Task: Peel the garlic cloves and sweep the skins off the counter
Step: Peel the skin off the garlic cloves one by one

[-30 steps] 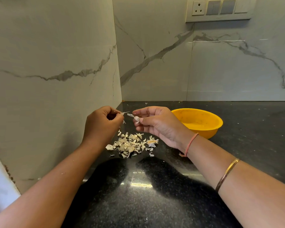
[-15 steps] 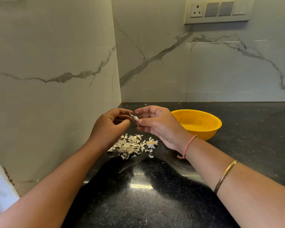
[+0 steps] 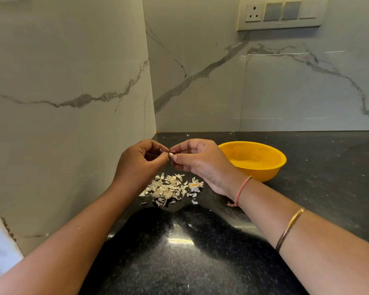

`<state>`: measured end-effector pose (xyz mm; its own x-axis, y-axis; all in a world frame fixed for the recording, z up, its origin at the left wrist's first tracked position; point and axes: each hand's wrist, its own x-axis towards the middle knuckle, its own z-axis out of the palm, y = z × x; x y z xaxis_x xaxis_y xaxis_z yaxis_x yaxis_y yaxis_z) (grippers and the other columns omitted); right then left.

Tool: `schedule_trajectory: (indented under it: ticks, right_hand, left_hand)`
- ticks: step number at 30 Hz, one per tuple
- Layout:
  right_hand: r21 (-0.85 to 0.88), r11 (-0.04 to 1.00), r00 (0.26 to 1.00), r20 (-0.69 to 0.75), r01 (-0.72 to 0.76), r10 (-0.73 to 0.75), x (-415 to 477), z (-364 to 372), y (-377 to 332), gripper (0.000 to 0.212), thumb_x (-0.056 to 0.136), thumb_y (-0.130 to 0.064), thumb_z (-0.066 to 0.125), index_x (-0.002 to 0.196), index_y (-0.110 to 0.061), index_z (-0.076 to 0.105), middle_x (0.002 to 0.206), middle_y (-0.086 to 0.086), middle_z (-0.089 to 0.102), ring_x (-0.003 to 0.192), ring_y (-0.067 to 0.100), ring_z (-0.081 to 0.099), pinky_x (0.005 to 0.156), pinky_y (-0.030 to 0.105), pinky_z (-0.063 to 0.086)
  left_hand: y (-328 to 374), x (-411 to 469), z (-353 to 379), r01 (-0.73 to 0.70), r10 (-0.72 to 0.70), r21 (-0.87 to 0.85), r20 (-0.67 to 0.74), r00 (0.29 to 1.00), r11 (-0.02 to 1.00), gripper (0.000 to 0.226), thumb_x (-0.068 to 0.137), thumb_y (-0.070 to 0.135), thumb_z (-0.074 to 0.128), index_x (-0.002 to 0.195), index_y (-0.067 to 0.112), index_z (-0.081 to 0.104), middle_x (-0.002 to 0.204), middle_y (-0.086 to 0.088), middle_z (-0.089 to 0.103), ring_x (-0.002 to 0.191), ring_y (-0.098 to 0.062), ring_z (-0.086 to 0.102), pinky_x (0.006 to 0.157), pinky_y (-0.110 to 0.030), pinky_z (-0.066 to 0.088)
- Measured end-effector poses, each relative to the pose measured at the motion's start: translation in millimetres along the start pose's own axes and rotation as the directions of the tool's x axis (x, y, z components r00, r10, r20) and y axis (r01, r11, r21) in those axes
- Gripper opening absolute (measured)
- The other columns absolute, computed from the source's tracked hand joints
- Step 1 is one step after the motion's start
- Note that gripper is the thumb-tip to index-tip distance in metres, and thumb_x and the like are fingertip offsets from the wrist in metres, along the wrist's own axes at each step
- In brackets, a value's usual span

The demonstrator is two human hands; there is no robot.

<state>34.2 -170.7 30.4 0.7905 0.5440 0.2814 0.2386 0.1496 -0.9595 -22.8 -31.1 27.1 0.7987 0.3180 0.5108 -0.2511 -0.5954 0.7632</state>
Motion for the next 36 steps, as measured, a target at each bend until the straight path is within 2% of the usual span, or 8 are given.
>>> schedule_trajectory:
  ticks: [9, 14, 17, 20, 23, 28, 32, 36]
  right_hand:
    - [-0.044, 0.999, 1.0, -0.017, 0.025, -0.025, -1.2, -0.1, -1.5, 0.026, 0.08, 0.011, 0.063, 0.099, -0.005, 0.061, 0.08, 0.008, 0.063, 0.066, 0.013, 0.061, 0.069, 0.025, 0.055]
    - [-0.102, 0.994, 0.999, -0.036, 0.035, -0.038, -2.2, -0.1, -2.9, 0.025, 0.079, 0.01, 0.063, 0.097, -0.008, 0.062, 0.08, 0.007, 0.061, 0.065, 0.01, 0.058, 0.058, 0.015, 0.05]
    - [-0.13, 0.99, 0.998, -0.042, 0.045, -0.05, -2.9, 0.0, -2.6, 0.024, 0.079, 0.009, 0.064, 0.097, -0.007, 0.064, 0.081, 0.005, 0.061, 0.067, 0.01, 0.057, 0.058, 0.013, 0.048]
    - [-0.147, 0.988, 0.997, -0.044, 0.051, -0.058, -3.2, -0.5, -2.9, 0.022, 0.079, 0.008, 0.064, 0.096, -0.006, 0.065, 0.078, 0.003, 0.061, 0.065, 0.008, 0.057, 0.057, 0.012, 0.047]
    - [-0.188, 0.979, 0.995, -0.049, 0.075, -0.085, -2.8, 0.1, -2.3, 0.018, 0.08, 0.005, 0.065, 0.092, -0.009, 0.065, 0.076, 0.002, 0.063, 0.067, 0.008, 0.058, 0.06, 0.015, 0.051]
    - [-0.287, 0.949, 0.987, -0.056, 0.129, -0.151, -0.7, 1.9, 1.8, 0.017, 0.079, -0.001, 0.069, 0.088, -0.014, 0.064, 0.078, 0.002, 0.064, 0.075, 0.013, 0.06, 0.073, 0.03, 0.055]
    - [-0.424, 0.881, 0.965, -0.058, 0.208, -0.256, 1.2, 4.8, 3.6, 0.016, 0.079, -0.001, 0.069, 0.089, -0.013, 0.063, 0.079, -0.001, 0.063, 0.075, 0.013, 0.061, 0.072, 0.027, 0.055]
    - [-0.63, 0.713, 0.918, -0.002, 0.306, -0.396, 2.5, 6.2, 5.0, 0.022, 0.077, 0.006, 0.063, 0.092, -0.01, 0.062, 0.08, -0.002, 0.059, 0.072, 0.014, 0.058, 0.065, 0.026, 0.054]
  left_hand:
    - [-3.8, 3.0, -1.0, 0.04, -0.038, 0.024, -0.086, 0.996, 0.999, 0.019, 0.086, 0.014, 0.063, 0.074, 0.028, 0.063, 0.071, 0.005, 0.065, 0.064, -0.011, 0.061, 0.064, -0.029, 0.053]
    - [-6.5, 4.0, -0.8, 0.089, -0.09, -0.015, -0.051, 0.995, 0.996, 0.025, 0.089, 0.027, 0.06, 0.068, 0.018, 0.07, 0.069, -0.004, 0.069, 0.068, -0.025, 0.065, 0.071, -0.04, 0.056]
    - [-7.3, 3.8, -0.4, 0.075, -0.075, 0.007, -0.019, 0.997, 0.997, 0.017, 0.086, 0.025, 0.065, 0.07, 0.023, 0.068, 0.068, 0.0, 0.068, 0.061, -0.012, 0.063, 0.069, -0.037, 0.057]
    - [-5.4, 4.1, -1.0, 0.075, -0.074, -0.033, 0.039, 0.997, 0.997, 0.02, 0.086, 0.009, 0.064, 0.078, 0.027, 0.065, 0.077, 0.005, 0.066, 0.063, -0.003, 0.063, 0.064, -0.023, 0.057]
    - [-1.4, 2.5, 0.5, 0.113, -0.099, -0.148, 0.101, 0.99, 0.982, 0.021, 0.087, 0.003, 0.059, 0.081, 0.021, 0.067, 0.079, -0.002, 0.069, 0.069, -0.011, 0.065, 0.062, -0.018, 0.056]
    - [0.2, 1.0, 2.5, 0.156, -0.13, -0.234, 0.121, 0.984, 0.96, 0.009, 0.087, 0.01, 0.062, 0.082, 0.015, 0.068, 0.074, -0.004, 0.069, 0.063, -0.005, 0.064, 0.057, -0.015, 0.052]
    - [-0.4, 1.9, 3.3, 0.158, -0.137, -0.232, 0.104, 0.985, 0.96, 0.011, 0.088, 0.009, 0.061, 0.08, 0.014, 0.068, 0.07, -0.003, 0.068, 0.059, -0.003, 0.064, 0.055, -0.014, 0.051]
    - [0.0, 1.1, 3.8, 0.161, -0.141, -0.217, 0.104, 0.984, 0.963, 0.008, 0.086, 0.01, 0.064, 0.082, 0.01, 0.07, 0.07, -0.004, 0.068, 0.058, -0.002, 0.063, 0.056, -0.014, 0.052]
